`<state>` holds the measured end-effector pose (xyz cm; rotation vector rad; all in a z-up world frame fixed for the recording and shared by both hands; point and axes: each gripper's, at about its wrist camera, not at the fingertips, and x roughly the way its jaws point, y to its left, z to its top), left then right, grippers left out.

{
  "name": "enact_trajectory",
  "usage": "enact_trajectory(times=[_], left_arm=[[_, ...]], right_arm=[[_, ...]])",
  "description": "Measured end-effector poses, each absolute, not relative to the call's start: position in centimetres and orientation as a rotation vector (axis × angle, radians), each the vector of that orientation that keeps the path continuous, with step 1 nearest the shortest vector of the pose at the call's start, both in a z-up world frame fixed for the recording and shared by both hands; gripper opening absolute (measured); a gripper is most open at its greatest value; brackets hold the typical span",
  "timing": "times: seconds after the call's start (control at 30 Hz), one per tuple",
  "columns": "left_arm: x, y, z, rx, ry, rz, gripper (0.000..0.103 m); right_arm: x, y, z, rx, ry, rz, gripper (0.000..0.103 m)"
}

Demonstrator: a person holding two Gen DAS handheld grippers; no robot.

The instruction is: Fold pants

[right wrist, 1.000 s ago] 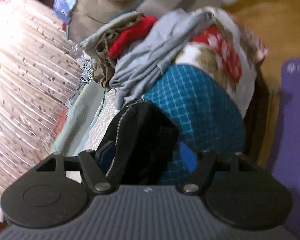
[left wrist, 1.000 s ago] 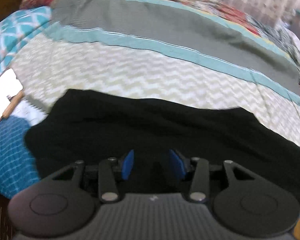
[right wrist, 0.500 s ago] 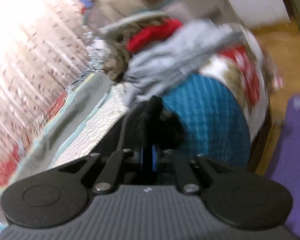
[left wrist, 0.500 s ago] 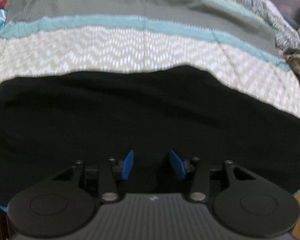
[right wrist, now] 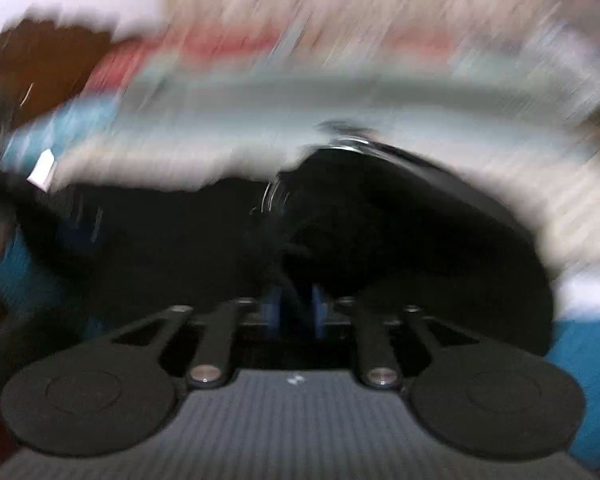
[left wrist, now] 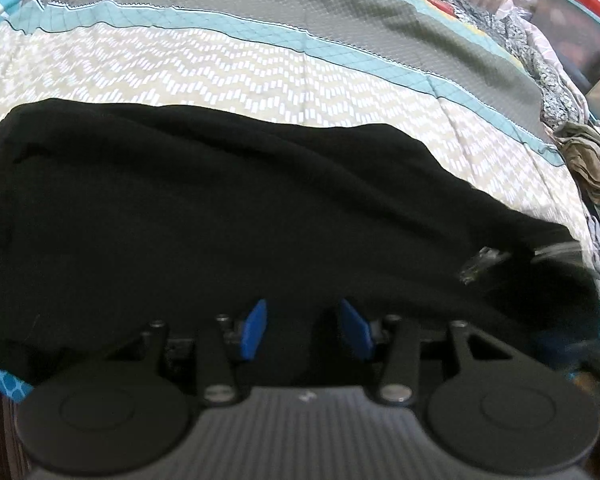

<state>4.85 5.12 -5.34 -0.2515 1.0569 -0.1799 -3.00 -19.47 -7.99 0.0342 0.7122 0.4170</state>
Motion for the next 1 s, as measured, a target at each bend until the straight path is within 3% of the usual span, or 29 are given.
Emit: enact_trajectory(times=[0.07,0.1,0.37,0.47,0.57,0.6,0.87,1.0], left_arm=[[4.6,5.5,-5.1,-0.256,1.040,-0.192,0.047],[4.5,5.8,-5.0,-0.259,1.033,-0.196,0.047],[3.9,8.2,-5.1,-0.359,1.009,-0.199,0.047],[3.1,9.5,-4.6,-0.363,0.978,-0.186,0.047],[1.6,12.1,-3.8,-0.392,0.927,-0.153,0.049],[0.8,13.4,-3.5,-0.409,0.908,-0.129,0.049],[-3.3,24.4,-3.3,-0.598,0.780,0.108,0.057],[-3.0,27.4,-4.7,-0.717,0.762,0.142,0.058]], right_arm=[[-4.0,-18.7,-8.1,0.023,0.688,0.390,0.040],[-4.5,-18.9,-7.3,0.050,0.689,0.423,0.051],[-6.9,-22.1,0.9,0.297,0.522,0.583,0.048],[-4.5,-22.4,-0.8,0.374,0.533,0.473,0.048],[-0.5,-20.5,-8.1,0.332,0.854,0.330,0.046],[-1.0,-20.2,-8.8,0.337,0.821,0.317,0.046],[-3.6,-18.3,-1.9,0.319,0.667,0.420,0.045],[-2.0,-15.5,-0.3,0.348,0.686,0.506,0.045]])
